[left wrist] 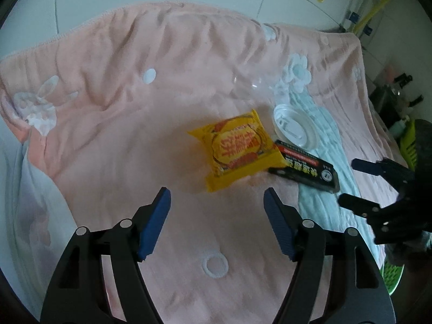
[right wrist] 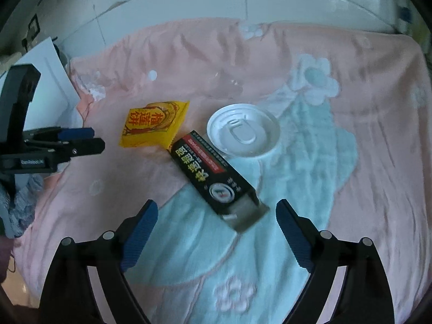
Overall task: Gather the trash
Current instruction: 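Move both tools back over the blanket toward the yellow snack pack and black box, then grasp the black glue box with the right tool while the left tool grasps the yellow snack pack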
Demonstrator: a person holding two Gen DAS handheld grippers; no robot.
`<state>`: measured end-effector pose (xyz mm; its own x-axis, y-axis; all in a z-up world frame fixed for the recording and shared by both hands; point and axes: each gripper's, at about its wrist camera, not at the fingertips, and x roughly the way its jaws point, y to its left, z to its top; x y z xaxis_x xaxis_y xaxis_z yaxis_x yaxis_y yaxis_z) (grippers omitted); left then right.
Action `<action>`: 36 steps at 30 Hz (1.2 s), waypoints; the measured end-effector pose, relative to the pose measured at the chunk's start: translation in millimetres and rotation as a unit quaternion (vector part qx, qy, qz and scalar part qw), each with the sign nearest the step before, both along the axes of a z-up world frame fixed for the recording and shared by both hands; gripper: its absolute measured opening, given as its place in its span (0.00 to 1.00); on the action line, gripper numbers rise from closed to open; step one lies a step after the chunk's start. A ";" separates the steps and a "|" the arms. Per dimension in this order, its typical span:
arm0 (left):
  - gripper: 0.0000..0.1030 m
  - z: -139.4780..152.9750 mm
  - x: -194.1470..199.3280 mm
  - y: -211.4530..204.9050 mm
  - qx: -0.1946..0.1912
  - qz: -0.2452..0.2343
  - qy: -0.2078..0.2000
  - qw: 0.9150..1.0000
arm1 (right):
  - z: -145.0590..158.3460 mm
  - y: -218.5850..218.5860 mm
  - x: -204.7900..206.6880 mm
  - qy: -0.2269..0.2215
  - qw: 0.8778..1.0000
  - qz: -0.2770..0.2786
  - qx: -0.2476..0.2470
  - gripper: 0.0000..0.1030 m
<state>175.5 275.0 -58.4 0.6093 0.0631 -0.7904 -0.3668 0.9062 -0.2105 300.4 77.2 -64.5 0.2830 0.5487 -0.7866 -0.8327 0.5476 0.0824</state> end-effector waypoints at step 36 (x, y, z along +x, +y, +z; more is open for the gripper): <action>0.55 -28.9 64.6 33.8 -0.024 -0.049 0.010 0.998 | -38.2 83.5 1.0 0.011 0.995 0.098 -0.030 0.64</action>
